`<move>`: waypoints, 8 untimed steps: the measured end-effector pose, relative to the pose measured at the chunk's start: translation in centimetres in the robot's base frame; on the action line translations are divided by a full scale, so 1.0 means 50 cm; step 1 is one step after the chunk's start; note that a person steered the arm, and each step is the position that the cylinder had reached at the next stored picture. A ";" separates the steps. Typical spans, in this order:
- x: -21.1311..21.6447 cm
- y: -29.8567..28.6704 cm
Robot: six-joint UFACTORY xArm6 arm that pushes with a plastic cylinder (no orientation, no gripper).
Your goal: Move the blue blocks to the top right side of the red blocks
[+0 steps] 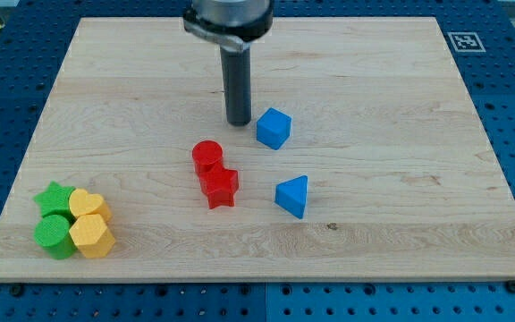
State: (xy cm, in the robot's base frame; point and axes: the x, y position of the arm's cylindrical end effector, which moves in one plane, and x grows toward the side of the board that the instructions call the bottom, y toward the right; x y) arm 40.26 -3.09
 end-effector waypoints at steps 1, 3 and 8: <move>-0.007 0.056; -0.016 -0.005; 0.072 0.118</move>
State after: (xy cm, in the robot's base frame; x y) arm 43.85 2.80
